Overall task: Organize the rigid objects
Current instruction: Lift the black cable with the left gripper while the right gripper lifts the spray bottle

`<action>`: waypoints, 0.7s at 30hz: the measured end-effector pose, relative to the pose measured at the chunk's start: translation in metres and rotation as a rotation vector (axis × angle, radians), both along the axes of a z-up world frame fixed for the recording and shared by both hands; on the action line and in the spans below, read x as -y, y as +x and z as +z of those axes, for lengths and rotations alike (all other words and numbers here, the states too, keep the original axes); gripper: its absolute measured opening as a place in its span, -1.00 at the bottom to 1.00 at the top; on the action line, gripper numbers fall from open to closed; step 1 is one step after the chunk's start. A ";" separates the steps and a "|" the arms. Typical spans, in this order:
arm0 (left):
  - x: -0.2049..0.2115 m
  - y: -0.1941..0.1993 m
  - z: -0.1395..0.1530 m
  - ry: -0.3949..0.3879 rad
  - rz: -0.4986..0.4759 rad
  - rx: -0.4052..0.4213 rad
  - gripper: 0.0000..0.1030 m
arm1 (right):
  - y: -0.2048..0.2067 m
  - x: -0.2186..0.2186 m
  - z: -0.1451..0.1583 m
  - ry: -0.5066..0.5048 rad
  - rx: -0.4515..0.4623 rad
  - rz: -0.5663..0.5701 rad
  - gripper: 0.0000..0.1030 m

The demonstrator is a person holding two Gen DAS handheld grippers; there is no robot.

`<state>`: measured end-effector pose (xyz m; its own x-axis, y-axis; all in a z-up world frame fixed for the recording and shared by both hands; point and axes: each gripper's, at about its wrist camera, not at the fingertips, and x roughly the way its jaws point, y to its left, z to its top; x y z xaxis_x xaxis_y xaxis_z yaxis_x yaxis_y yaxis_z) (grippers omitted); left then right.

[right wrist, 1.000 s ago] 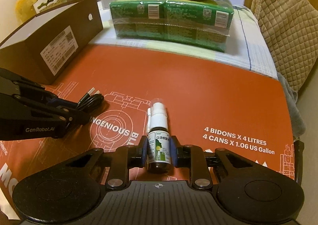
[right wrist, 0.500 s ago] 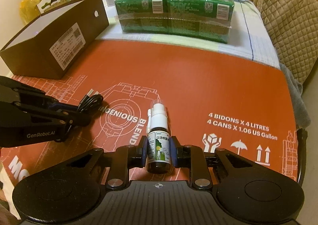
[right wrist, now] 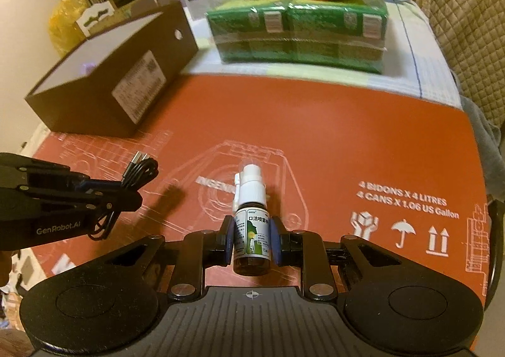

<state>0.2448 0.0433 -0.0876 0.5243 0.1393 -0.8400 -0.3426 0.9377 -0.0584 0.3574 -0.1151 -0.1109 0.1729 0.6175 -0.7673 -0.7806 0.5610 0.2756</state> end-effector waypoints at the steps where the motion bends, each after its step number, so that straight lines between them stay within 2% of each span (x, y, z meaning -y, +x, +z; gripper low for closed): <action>1: -0.001 -0.003 0.004 0.000 0.006 0.007 -0.81 | -0.001 -0.002 0.003 0.006 0.002 0.005 -0.61; 11: -0.023 -0.035 0.045 0.005 0.013 0.082 -0.81 | -0.024 -0.021 0.038 0.072 0.012 0.010 -0.61; 21: -0.066 -0.070 0.078 0.018 0.045 0.150 -0.81 | -0.055 -0.067 0.076 0.144 0.031 0.051 -0.61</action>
<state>0.1748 0.1096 -0.0100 0.6367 0.1800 -0.7498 -0.3733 0.9228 -0.0955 0.3026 -0.0485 -0.0348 0.1605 0.7295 -0.6649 -0.8166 0.4766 0.3257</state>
